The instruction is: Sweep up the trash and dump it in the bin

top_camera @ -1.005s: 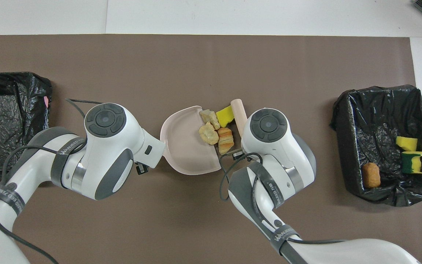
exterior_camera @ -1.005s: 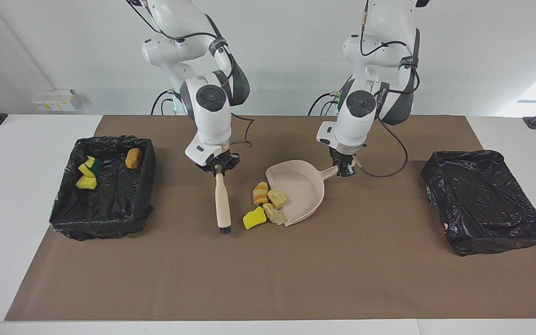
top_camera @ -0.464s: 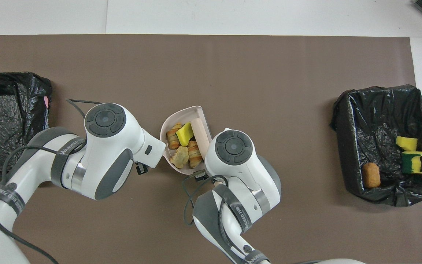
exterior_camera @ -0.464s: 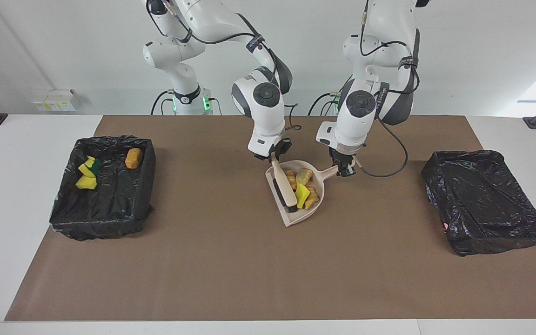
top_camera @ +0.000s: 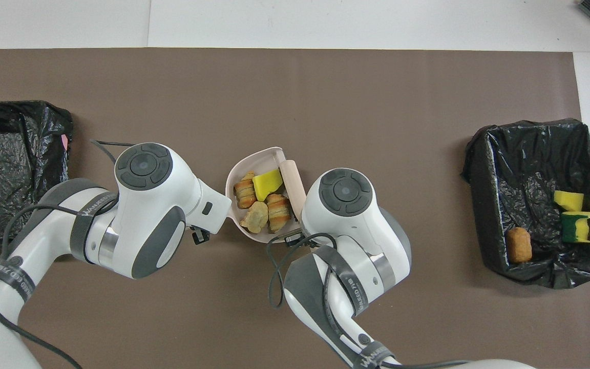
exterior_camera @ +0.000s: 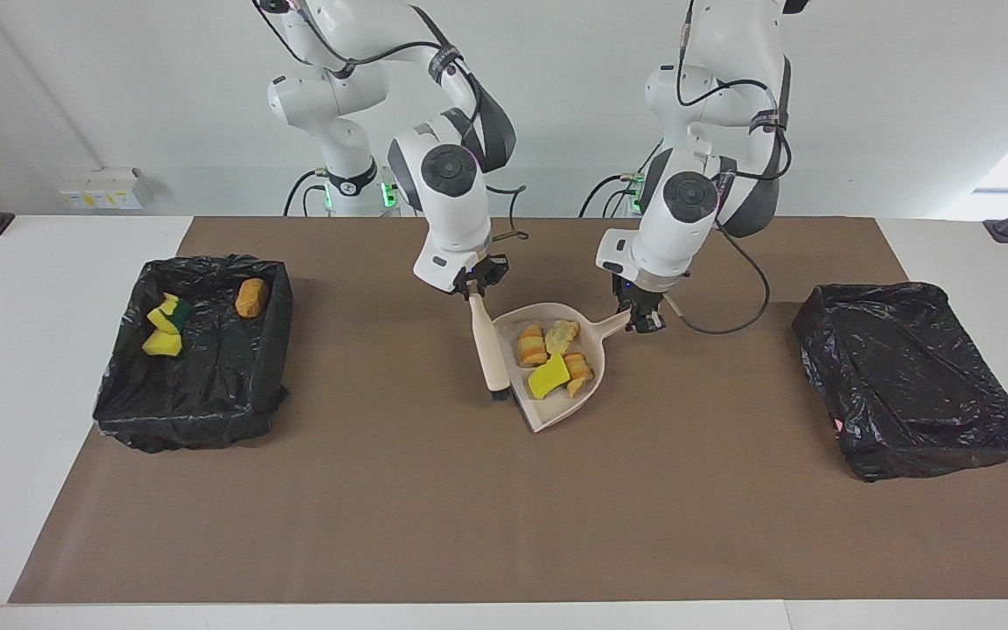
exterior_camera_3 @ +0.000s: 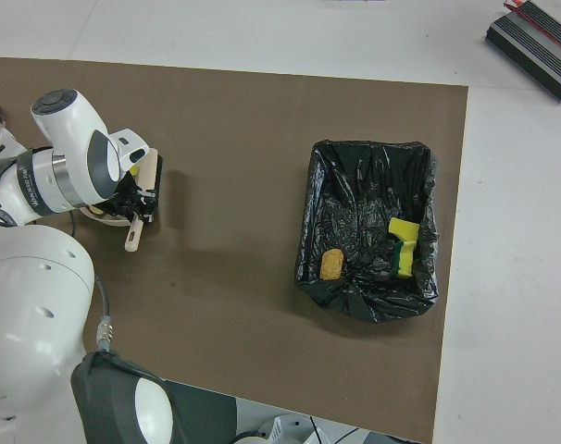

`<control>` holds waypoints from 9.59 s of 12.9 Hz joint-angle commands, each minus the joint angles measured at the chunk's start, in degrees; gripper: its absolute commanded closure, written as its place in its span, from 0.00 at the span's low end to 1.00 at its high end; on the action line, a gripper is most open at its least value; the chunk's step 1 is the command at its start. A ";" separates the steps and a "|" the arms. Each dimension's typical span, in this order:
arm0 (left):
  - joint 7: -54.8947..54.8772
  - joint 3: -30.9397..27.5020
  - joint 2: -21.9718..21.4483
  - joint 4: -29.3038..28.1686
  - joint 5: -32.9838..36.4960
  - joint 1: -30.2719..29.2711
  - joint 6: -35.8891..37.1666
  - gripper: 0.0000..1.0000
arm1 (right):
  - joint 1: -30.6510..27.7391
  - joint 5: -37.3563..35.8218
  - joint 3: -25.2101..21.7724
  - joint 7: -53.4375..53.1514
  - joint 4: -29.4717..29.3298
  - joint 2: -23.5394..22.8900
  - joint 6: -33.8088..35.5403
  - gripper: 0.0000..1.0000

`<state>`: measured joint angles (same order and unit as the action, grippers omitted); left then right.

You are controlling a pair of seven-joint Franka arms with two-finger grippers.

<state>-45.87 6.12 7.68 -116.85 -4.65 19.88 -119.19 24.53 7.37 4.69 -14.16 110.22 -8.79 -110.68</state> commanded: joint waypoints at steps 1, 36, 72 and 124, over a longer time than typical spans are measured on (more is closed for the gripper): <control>-0.01 -0.14 -0.90 -0.31 -1.93 -1.59 -1.22 1.00 | -0.97 -3.22 0.23 -0.25 0.70 4.73 3.17 1.00; -45.97 -0.06 3.92 29.22 44.11 -46.34 11.53 1.00 | 6.44 -5.87 0.15 -9.26 -12.29 4.40 17.40 0.00; 66.61 1.70 3.40 9.36 0.78 5.07 -6.84 1.00 | -26.28 -7.11 -6.89 11.70 -19.34 14.42 24.28 0.00; 40.24 0.30 -7.32 29.58 1.31 -22.08 30.76 0.00 | -26.28 -7.11 -6.89 11.70 -19.34 14.42 24.28 0.00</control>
<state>-5.64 6.12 0.92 -88.38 -3.21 -1.27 -91.76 -1.70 -0.80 -2.20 -1.46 90.05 4.61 -87.05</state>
